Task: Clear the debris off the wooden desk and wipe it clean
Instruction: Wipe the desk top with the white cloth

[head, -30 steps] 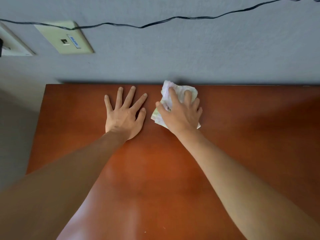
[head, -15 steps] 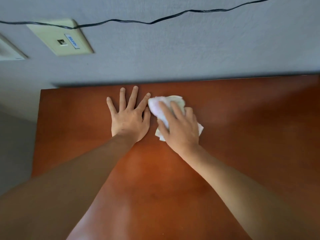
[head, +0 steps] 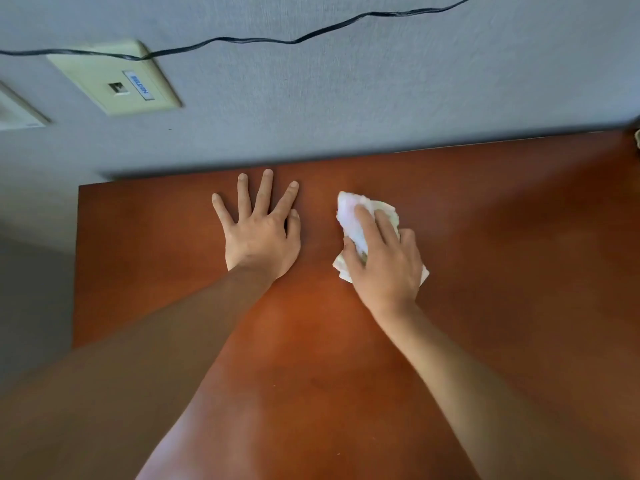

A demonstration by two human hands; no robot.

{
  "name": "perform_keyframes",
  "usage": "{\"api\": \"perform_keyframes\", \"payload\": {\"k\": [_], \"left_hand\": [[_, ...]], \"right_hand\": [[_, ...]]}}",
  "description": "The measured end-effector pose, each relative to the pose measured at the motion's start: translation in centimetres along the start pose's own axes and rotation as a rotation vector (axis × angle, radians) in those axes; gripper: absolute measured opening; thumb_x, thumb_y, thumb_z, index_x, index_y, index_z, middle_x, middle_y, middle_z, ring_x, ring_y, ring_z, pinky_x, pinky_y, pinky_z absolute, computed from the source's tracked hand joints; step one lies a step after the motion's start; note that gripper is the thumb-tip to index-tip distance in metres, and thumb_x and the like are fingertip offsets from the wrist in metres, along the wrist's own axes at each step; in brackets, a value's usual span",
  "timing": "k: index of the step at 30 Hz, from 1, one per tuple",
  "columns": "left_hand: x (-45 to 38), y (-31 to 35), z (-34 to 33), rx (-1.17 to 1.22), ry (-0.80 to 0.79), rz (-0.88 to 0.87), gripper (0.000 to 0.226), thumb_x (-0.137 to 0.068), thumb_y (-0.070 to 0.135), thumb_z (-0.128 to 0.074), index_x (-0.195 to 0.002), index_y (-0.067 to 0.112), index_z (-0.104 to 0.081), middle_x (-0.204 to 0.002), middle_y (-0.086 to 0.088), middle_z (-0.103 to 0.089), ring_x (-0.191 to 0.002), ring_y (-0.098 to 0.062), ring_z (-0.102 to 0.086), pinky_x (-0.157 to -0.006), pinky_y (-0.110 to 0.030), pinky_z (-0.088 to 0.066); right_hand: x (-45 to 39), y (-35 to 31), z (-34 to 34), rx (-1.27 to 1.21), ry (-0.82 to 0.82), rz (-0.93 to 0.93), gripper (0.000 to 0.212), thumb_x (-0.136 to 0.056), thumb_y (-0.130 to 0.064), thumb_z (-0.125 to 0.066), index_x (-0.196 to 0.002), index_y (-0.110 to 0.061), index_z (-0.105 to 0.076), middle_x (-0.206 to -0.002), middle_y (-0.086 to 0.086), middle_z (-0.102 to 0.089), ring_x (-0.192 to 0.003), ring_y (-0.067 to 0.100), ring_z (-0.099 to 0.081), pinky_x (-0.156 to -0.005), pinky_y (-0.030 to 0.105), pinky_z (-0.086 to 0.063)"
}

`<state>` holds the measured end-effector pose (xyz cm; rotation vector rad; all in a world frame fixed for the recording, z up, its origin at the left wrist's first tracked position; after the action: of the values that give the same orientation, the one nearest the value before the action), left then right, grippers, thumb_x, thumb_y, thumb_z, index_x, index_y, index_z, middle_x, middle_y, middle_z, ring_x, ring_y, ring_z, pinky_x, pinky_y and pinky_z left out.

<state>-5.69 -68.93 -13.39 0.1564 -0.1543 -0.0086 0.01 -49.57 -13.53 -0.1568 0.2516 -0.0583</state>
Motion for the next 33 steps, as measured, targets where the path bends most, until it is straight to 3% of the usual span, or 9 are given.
{"api": "perform_keyframes", "payload": {"k": [2, 5, 6, 10, 15, 20, 23, 28, 33], "left_hand": [[0.0, 0.0, 0.0, -0.002, -0.002, 0.000, 0.058, -0.105, 0.048, -0.019, -0.162, 0.047, -0.015, -0.175, 0.005, -0.001, -0.160, -0.033, 0.008, -0.121, -0.071, 0.005], [0.0, -0.1, 0.0, -0.015, -0.021, -0.003, 0.059, -0.104, 0.050, -0.017, -0.163, 0.047, -0.011, -0.175, 0.005, 0.002, -0.159, -0.033, 0.011, -0.121, -0.071, 0.006], [0.0, -0.1, 0.0, -0.011, -0.020, 0.000, 0.059, -0.104, 0.050, -0.017, -0.163, 0.047, -0.012, -0.175, 0.005, 0.002, -0.159, -0.032, 0.011, -0.121, -0.071, 0.006], [0.0, 0.0, 0.2, 0.012, 0.000, 0.001, 0.059, -0.104, 0.049, -0.018, -0.162, 0.046, -0.016, -0.175, 0.005, -0.003, -0.160, -0.033, 0.008, -0.121, -0.072, 0.005], [0.1, 0.0, 0.0, 0.008, -0.005, -0.008, 0.059, -0.104, 0.050, -0.020, -0.162, 0.045, -0.020, -0.174, 0.004, -0.007, -0.160, -0.034, 0.006, -0.120, -0.072, 0.004], [2.1, 0.2, 0.3, 0.009, 0.053, -0.169, 0.058, -0.101, 0.043, -0.026, -0.156, 0.033, -0.043, -0.168, -0.001, -0.030, -0.158, -0.030, -0.017, -0.121, -0.070, -0.010], [7.3, 0.0, -0.8, -0.013, 0.042, -0.132, 0.061, -0.102, 0.045, -0.024, -0.162, 0.032, -0.030, -0.171, -0.003, -0.023, -0.159, -0.029, -0.014, -0.124, -0.066, -0.009], [12.1, -1.5, -2.3, -0.079, -0.032, -0.057, 0.062, -0.105, 0.053, -0.004, -0.164, 0.039, 0.006, -0.174, 0.002, 0.007, -0.160, -0.025, 0.011, -0.126, -0.060, 0.004], [11.9, -1.4, -2.2, -0.053, -0.010, -0.054, 0.062, -0.105, 0.053, -0.008, -0.165, 0.040, 0.001, -0.174, 0.003, 0.005, -0.160, -0.024, 0.012, -0.126, -0.059, 0.004]], "right_hand": [[1.4, -2.0, -0.1, -0.022, -0.011, 0.022, 0.051, -0.099, -0.044, -0.055, -0.148, -0.029, -0.053, -0.136, -0.003, -0.061, -0.081, 0.027, -0.045, -0.067, 0.039, -0.044], [3.0, -2.0, 0.8, -0.075, -0.050, 0.410, 0.052, -0.097, -0.042, -0.061, -0.146, -0.025, -0.055, -0.124, -0.001, -0.065, -0.078, 0.026, -0.046, -0.065, 0.042, -0.049], [3.0, -1.1, 1.0, -0.072, -0.056, 0.404, 0.054, -0.095, -0.042, -0.063, -0.146, -0.024, -0.054, -0.122, -0.002, -0.065, -0.077, 0.026, -0.047, -0.065, 0.042, -0.050], [4.0, 0.0, 0.5, 0.053, 0.007, 0.007, 0.056, -0.097, -0.046, -0.059, -0.149, -0.026, -0.053, -0.137, 0.000, -0.061, -0.083, 0.028, -0.047, -0.067, 0.039, -0.047], [3.8, -0.3, 0.6, 0.049, -0.063, 0.002, 0.055, -0.094, -0.049, -0.055, -0.148, -0.034, -0.053, -0.149, 0.011, -0.048, -0.088, 0.027, -0.046, -0.073, 0.039, -0.046], [3.8, -0.4, 0.7, 0.025, -0.107, -0.035, 0.056, -0.094, -0.052, -0.052, -0.147, -0.036, -0.052, -0.151, 0.007, -0.048, -0.091, 0.027, -0.046, -0.075, 0.040, -0.048], [3.5, -0.3, 1.0, 0.028, -0.085, -0.047, 0.055, -0.093, -0.051, -0.054, -0.146, -0.035, -0.054, -0.148, 0.004, -0.051, -0.092, 0.028, -0.048, -0.075, 0.041, -0.049], [3.9, -0.3, 0.4, 0.027, -0.016, -0.026, 0.051, -0.095, -0.049, -0.055, -0.144, -0.034, -0.058, -0.141, 0.002, -0.057, -0.089, 0.027, -0.049, -0.071, 0.040, -0.049], [3.7, -0.2, 0.2, 0.026, 0.008, -0.031, 0.050, -0.095, -0.047, -0.055, -0.143, -0.032, -0.059, -0.137, 0.000, -0.060, -0.085, 0.027, -0.049, -0.070, 0.038, -0.049]]}}
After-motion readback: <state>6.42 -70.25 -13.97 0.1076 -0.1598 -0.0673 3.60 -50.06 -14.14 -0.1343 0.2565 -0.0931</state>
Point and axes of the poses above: each hand's wrist, its own x-axis away from the middle knuckle, its own z-axis out of the back of the hand, y = z × x, the point moved 1 cm from there along -x, towards the middle knuckle
